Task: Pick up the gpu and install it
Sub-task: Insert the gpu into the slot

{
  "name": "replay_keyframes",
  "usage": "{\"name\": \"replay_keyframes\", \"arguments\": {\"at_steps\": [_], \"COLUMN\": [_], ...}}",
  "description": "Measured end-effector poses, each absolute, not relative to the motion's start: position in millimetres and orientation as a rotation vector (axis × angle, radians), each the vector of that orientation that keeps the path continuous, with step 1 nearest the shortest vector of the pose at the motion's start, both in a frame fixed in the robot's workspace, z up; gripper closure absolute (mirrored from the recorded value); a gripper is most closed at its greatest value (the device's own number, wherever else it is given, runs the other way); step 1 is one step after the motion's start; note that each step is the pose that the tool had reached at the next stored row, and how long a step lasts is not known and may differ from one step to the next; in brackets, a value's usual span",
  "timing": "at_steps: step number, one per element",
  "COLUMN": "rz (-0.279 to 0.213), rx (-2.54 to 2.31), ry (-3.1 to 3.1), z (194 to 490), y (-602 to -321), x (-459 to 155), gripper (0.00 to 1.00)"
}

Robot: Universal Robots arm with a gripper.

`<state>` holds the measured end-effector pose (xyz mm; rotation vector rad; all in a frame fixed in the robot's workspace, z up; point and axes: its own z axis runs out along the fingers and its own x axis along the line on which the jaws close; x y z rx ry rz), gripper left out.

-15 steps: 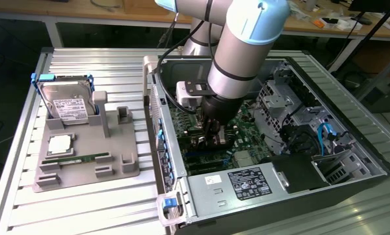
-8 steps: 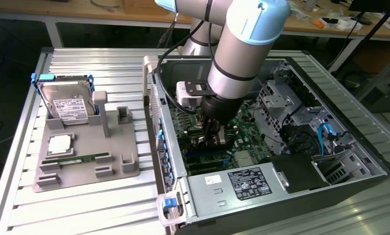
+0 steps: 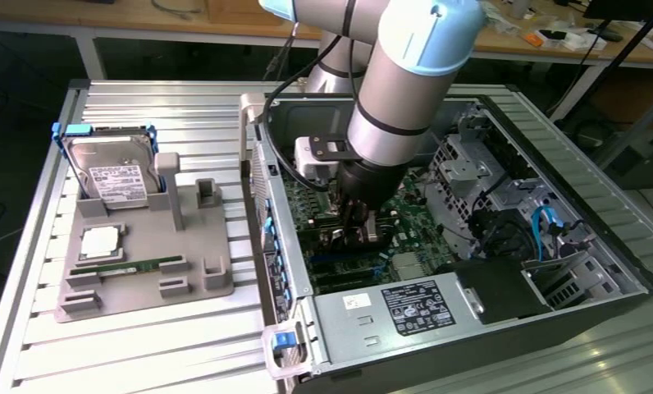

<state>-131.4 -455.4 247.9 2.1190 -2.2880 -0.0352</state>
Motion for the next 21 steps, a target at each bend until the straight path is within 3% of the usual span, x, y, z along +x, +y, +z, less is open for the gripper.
{"name": "replay_keyframes", "arguments": {"at_steps": [21], "rz": [-0.035], "rx": [2.119], "ry": [-2.288], "z": [247.2], "y": [-455.3], "x": [-131.4], "gripper": [0.72]}}
